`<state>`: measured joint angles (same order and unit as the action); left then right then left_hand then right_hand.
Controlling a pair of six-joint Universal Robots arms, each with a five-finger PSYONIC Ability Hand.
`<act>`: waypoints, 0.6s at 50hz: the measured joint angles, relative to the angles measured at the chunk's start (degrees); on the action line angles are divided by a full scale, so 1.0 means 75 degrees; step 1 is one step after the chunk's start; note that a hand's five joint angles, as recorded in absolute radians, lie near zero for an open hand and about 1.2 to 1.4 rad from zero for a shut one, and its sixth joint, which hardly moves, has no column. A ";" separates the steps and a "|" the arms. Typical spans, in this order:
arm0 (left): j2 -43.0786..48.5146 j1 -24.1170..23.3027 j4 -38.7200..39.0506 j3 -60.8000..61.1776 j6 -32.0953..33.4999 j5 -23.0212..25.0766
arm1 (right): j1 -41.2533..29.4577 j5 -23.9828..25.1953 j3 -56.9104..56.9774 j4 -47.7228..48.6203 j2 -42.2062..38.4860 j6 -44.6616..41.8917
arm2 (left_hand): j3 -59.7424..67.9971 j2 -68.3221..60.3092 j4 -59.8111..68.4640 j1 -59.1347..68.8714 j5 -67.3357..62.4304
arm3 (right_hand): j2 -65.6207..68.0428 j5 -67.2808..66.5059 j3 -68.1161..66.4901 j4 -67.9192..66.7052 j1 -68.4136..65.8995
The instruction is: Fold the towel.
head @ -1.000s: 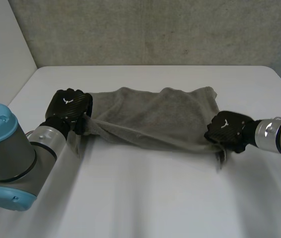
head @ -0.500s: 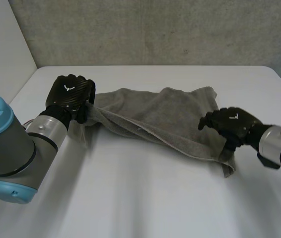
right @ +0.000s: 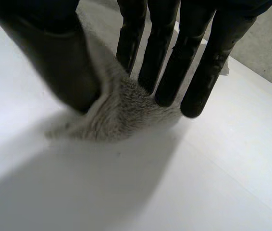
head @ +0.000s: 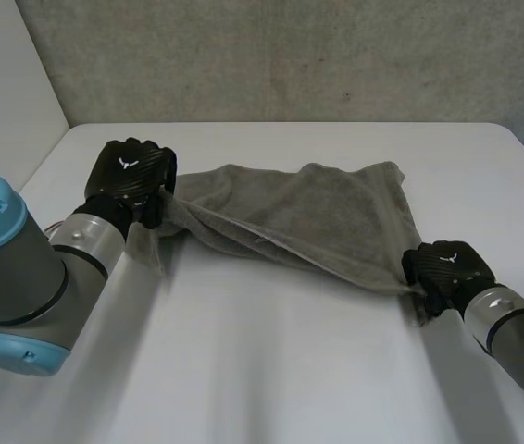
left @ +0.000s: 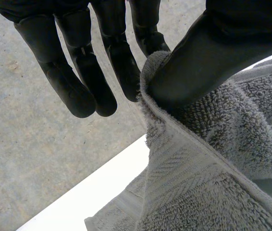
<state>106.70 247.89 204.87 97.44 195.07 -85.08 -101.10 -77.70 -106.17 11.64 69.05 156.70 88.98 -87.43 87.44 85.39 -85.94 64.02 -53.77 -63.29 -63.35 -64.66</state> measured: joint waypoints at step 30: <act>0.0745 0.0069 -0.0426 0.0234 0.0522 -0.0001 | 0.1143 0.0635 0.0254 0.0115 0.1177 -0.0303 | -0.5028 0.4803 -0.4774 -0.4509 0.4667 | 0.1349 -0.1726 -0.1829 -0.1834 -0.1588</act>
<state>112.29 248.41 201.67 99.19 198.98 -85.09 -92.52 -72.94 -104.26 12.50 77.87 154.42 51.27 -51.40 51.64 51.57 -50.94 74.14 -66.71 -77.01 -77.11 -76.57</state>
